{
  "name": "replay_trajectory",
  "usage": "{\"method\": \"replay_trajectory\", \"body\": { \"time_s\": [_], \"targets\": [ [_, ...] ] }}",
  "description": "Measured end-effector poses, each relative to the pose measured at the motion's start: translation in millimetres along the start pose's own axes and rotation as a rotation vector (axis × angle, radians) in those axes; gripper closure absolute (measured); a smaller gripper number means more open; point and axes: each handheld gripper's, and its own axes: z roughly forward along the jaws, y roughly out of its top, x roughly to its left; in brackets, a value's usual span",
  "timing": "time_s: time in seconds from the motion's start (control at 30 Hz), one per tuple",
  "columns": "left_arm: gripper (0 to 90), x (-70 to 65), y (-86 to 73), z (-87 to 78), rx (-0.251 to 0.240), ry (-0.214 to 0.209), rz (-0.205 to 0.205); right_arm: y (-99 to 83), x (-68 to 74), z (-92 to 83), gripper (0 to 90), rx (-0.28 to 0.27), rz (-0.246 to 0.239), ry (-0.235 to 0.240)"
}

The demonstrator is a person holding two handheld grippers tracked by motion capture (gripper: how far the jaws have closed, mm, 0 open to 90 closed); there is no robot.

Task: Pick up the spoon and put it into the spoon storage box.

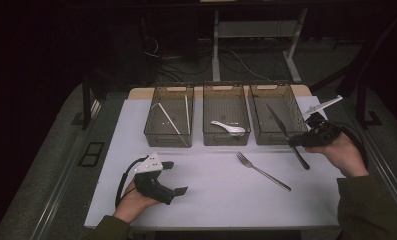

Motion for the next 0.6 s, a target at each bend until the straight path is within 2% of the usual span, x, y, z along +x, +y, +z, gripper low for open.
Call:
{"method": "replay_trajectory", "body": {
  "time_s": [0.6],
  "targets": [
    [0.0,0.4,0.1,0.1,0.003,-0.003,-0.001,51.2,-21.9,-22.7,80.3,-0.071,0.046,-0.065]
  ]
}}
